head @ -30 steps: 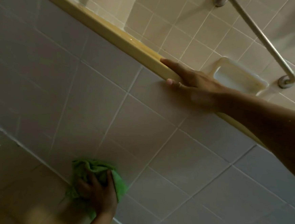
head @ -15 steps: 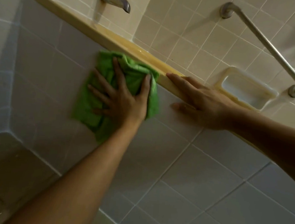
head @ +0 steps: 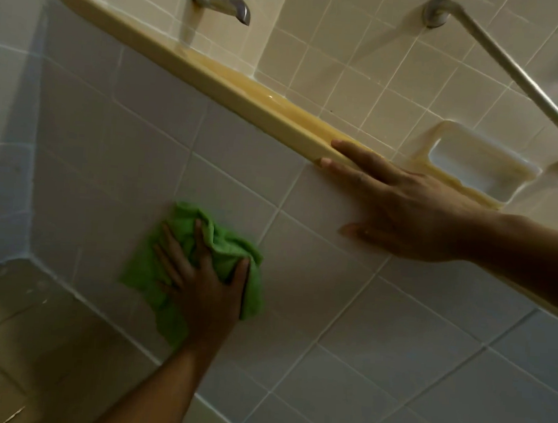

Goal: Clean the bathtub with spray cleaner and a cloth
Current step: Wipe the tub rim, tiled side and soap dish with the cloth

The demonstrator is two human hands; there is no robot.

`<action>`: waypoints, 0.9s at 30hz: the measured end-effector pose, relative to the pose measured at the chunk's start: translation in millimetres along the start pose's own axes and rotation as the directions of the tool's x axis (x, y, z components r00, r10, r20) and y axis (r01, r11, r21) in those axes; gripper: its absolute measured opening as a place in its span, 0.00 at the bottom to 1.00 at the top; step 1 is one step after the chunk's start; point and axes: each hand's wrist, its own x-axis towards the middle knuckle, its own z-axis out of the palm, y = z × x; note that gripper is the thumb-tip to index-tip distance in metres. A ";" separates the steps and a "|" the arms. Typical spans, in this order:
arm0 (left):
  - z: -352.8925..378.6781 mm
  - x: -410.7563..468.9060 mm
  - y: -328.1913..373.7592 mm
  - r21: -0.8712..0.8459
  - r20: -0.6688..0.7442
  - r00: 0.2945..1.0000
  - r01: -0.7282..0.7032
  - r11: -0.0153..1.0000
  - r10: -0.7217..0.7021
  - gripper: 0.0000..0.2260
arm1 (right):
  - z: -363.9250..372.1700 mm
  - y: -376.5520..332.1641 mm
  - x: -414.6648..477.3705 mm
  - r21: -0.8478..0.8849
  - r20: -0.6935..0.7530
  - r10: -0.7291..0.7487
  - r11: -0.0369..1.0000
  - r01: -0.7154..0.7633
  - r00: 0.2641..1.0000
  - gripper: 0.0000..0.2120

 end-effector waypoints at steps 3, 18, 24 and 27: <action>10.1 -40.0 -34.5 -0.016 0.111 0.977 0.183 0.983 -0.180 0.46 | -0.8 -3.1 5.3 -0.030 -0.025 0.018 0.999 -0.019 1.000 0.44; -5.8 -3.5 21.2 -0.232 0.159 0.751 0.659 0.715 -0.641 0.43 | 3.0 -3.2 45.9 0.026 -0.017 0.005 1.000 -0.004 1.000 0.46; -36.5 99.2 89.7 -0.241 0.115 0.894 0.449 0.861 -0.434 0.45 | 1.0 -5.8 50.1 0.006 0.002 0.005 1.000 -0.005 1.000 0.46; -46.8 146.3 112.6 -0.212 0.077 0.943 0.334 0.918 -0.325 0.43 | 0.2 -5.0 52.3 0.046 -0.003 -0.007 0.999 0.007 1.000 0.47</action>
